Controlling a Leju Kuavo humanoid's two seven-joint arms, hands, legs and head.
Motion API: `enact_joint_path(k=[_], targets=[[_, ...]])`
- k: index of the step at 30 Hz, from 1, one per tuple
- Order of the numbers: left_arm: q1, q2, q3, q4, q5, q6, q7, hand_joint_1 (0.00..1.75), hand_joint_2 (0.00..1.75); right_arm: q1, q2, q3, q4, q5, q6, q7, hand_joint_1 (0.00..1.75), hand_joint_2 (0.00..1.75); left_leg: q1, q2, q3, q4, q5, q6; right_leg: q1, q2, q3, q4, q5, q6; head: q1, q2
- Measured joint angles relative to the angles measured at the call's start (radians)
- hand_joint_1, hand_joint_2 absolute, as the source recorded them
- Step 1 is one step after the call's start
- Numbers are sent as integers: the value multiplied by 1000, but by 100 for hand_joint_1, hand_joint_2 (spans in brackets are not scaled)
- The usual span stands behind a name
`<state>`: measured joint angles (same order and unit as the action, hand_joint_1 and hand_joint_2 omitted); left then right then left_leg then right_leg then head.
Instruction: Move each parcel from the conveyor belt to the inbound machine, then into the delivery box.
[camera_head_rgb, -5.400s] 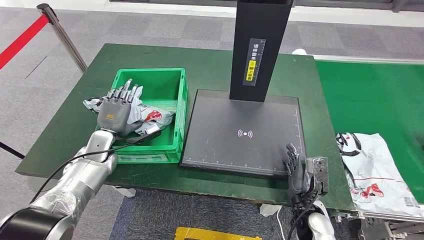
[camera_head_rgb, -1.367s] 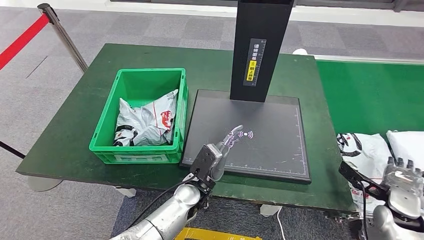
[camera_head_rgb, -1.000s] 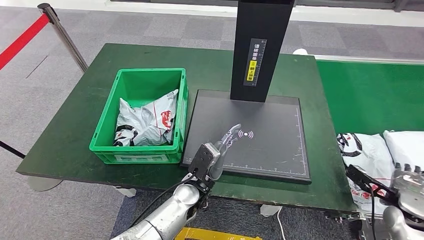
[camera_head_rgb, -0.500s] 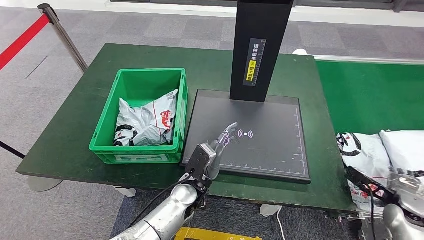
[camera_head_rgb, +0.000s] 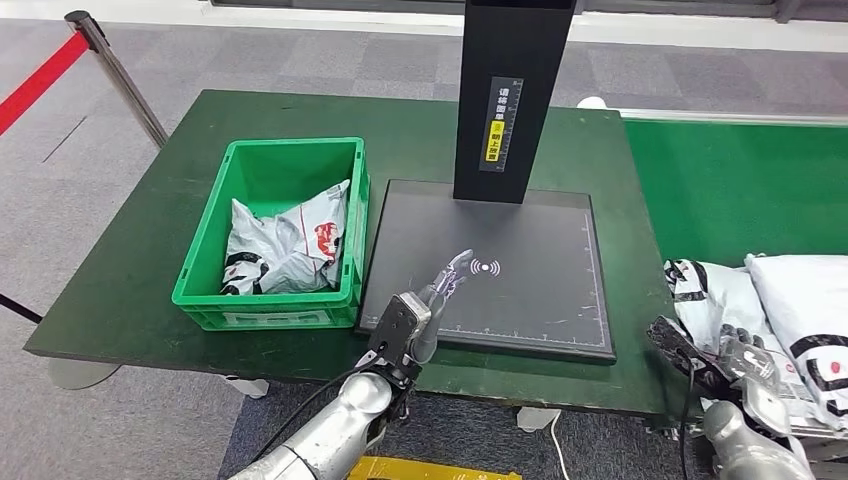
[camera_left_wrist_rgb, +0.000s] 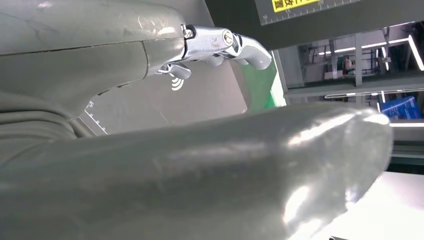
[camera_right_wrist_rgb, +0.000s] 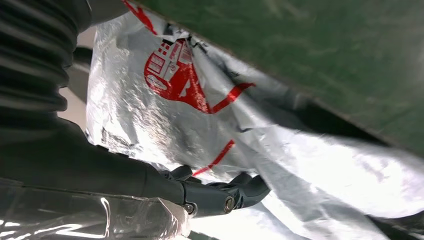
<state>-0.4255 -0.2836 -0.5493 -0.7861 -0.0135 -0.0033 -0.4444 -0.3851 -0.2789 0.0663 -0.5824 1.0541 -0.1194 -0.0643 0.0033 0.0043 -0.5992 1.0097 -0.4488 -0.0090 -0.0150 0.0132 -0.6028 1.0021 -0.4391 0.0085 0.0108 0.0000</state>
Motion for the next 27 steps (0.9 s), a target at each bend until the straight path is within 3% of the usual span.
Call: enact_joint_path(k=[2,11,15,27], targets=[[4,2,0,-7,0,-2,-1,0,0,2,15,-5,4,-17,-10,0,175,175,2,6,0,0,-3,-3,1,6,2,0,0,-2,0,0],[10,10,0,-12,0,-6,-7,0,0,45,55,-42,-28,-50,-21,-16,175,175,16,19,17,-1,-14,-13,14,20,16,0,-7,-16,0,0],[13,14,0,-12,6,-5,-12,0,175,60,62,-52,-48,-53,-19,-33,175,175,19,19,20,-2,-15,-15,17,20,19,0,-8,-18,0,0],[20,21,0,-4,14,-1,-31,0,175,104,81,-117,-125,-79,11,-76,175,175,19,20,22,-6,-15,-17,17,21,18,1,-10,-23,0,0]])
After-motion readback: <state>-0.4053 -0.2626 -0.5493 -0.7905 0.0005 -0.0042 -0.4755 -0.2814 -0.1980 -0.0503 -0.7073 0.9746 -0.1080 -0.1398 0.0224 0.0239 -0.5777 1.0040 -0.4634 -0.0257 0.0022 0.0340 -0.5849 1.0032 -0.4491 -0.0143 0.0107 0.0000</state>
